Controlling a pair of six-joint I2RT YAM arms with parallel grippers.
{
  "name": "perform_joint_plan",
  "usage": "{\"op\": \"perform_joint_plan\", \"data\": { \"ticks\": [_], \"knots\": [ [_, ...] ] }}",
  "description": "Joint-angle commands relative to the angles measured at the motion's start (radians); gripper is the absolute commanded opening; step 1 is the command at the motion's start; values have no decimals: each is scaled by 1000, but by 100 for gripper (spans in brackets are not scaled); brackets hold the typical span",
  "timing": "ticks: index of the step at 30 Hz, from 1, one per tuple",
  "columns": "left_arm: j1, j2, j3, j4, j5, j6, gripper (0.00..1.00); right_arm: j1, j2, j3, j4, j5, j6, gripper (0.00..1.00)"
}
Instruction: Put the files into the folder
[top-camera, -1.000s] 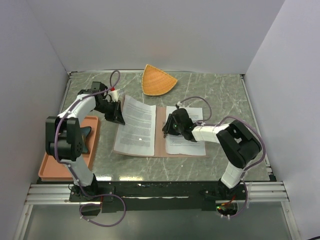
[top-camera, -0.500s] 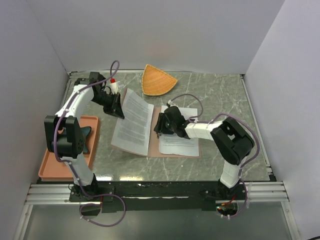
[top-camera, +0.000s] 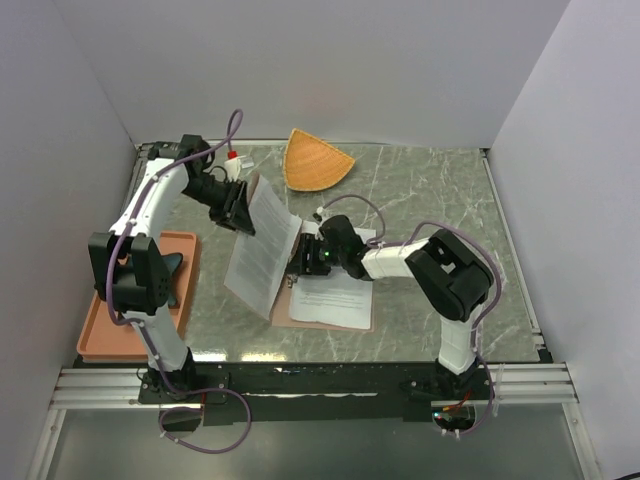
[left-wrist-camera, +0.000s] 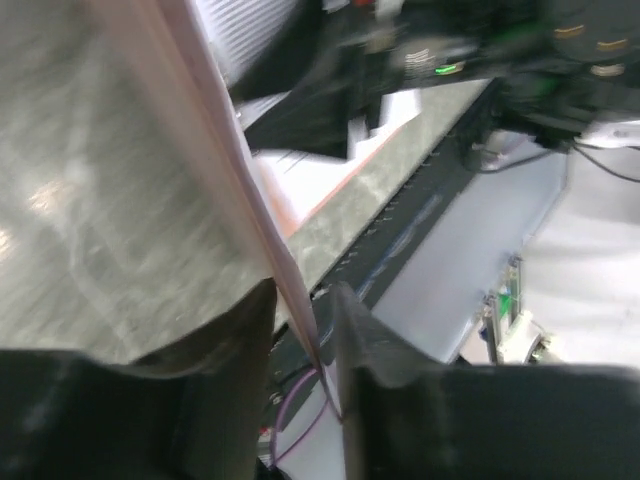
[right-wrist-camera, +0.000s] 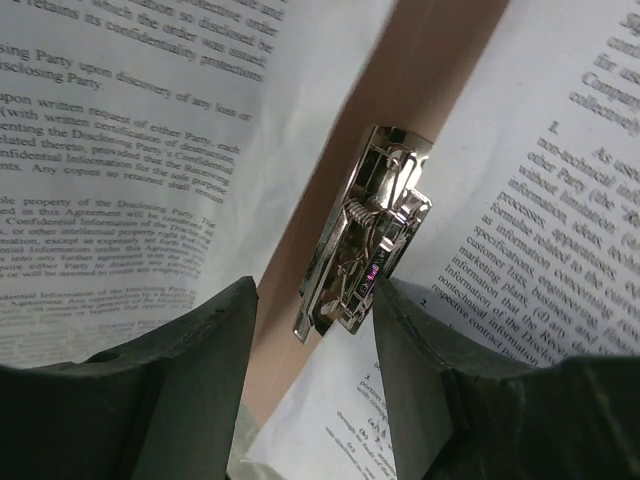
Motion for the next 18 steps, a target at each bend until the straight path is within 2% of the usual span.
{"op": "perform_joint_plan", "data": {
  "ticks": [1,2,7,12,14,18],
  "knots": [
    [-106,45,77,-33,159,-4,45,40,101,-22,-58,-124,31,59],
    [-125,50,101,-33,178,-2,61,40,107,-25,-51,-125,35,59],
    [-215,102,189,-33,251,-18,85,28,115,-22,-37,-131,51,59],
    [-260,122,200,-34,368,28,91,19,83,-16,-45,-138,52,59],
    [-278,123,186,-34,406,62,92,8,25,-28,-63,-129,51,59],
    [-289,142,189,-33,438,90,95,-9,-170,-29,-230,-52,-18,62]
  ]
}}
